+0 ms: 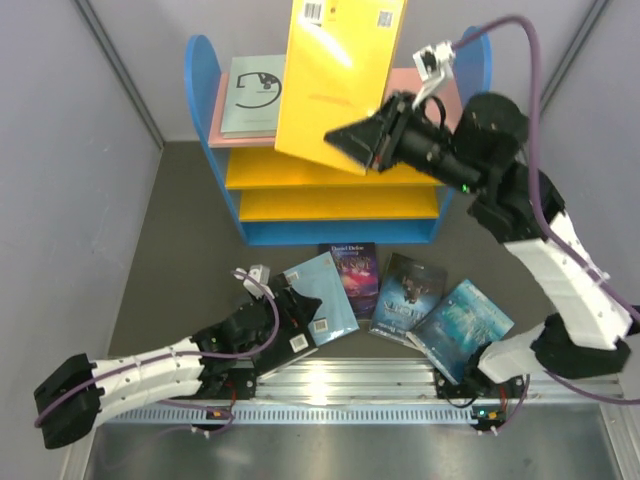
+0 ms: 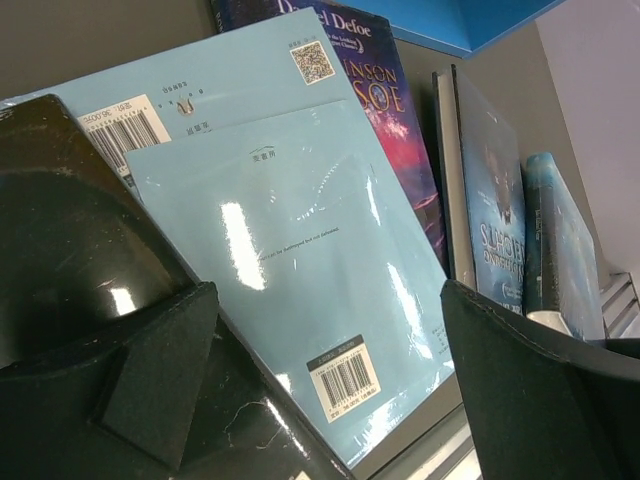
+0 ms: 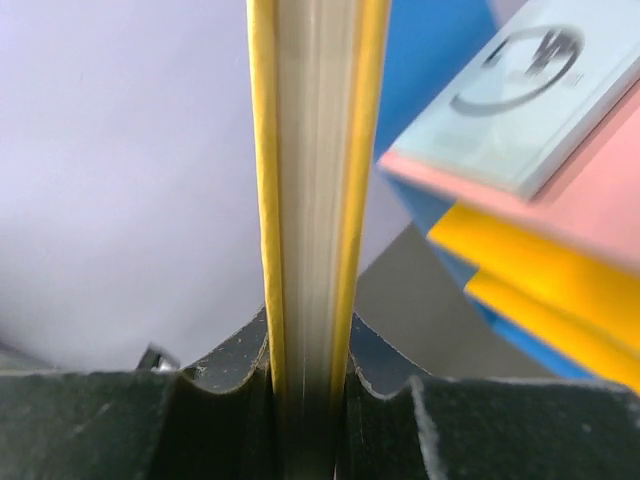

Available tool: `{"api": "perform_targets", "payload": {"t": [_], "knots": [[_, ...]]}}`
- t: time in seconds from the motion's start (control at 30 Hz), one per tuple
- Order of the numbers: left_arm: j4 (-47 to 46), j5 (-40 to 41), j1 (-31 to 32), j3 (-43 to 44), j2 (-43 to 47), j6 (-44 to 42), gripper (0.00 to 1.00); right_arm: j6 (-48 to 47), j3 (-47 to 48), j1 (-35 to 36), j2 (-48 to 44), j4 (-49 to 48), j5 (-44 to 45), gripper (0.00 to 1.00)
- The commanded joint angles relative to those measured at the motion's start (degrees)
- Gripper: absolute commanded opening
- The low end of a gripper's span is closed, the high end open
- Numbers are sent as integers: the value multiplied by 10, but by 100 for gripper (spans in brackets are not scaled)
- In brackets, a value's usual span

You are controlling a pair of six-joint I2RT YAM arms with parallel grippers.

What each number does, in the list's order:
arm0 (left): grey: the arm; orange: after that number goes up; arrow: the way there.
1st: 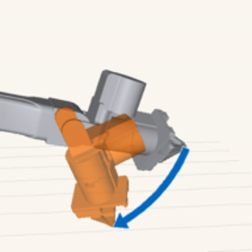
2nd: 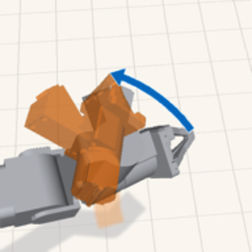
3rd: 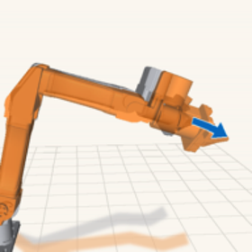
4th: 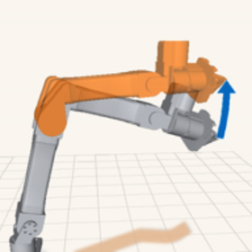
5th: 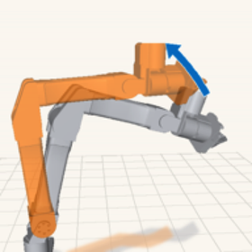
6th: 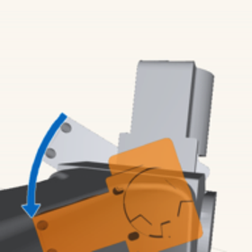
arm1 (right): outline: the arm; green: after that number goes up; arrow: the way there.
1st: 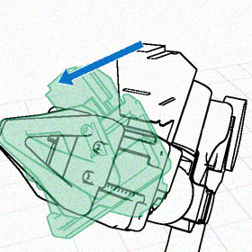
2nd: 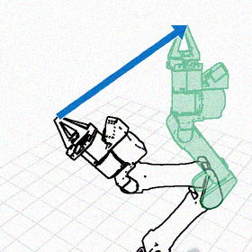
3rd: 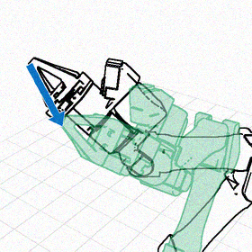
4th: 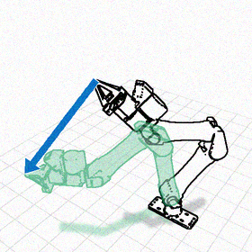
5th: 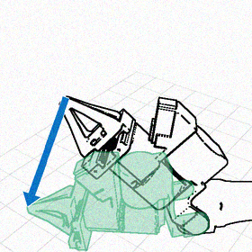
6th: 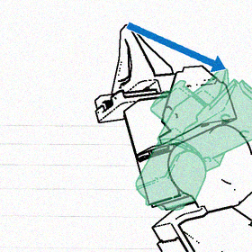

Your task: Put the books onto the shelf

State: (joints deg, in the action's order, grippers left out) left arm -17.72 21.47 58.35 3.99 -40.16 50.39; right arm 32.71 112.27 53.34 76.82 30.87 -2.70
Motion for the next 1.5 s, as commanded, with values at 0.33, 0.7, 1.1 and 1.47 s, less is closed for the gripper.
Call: {"api": "perform_targets", "payload": {"t": [0.33,0.7,1.1,1.47], "knots": [[-66,12,-2,-12,10,-5,99,328,319,-205,401,-261,-366,0],[-87,16,-2,-10,-18,-5,99,387,323,-205,467,-326,-359,7],[-90,13,-2,2,-45,-6,99,400,322,-194,490,-341,-351,43],[-87,11,-2,5,-49,-6,99,314,239,-219,420,-250,-349,100]]}}
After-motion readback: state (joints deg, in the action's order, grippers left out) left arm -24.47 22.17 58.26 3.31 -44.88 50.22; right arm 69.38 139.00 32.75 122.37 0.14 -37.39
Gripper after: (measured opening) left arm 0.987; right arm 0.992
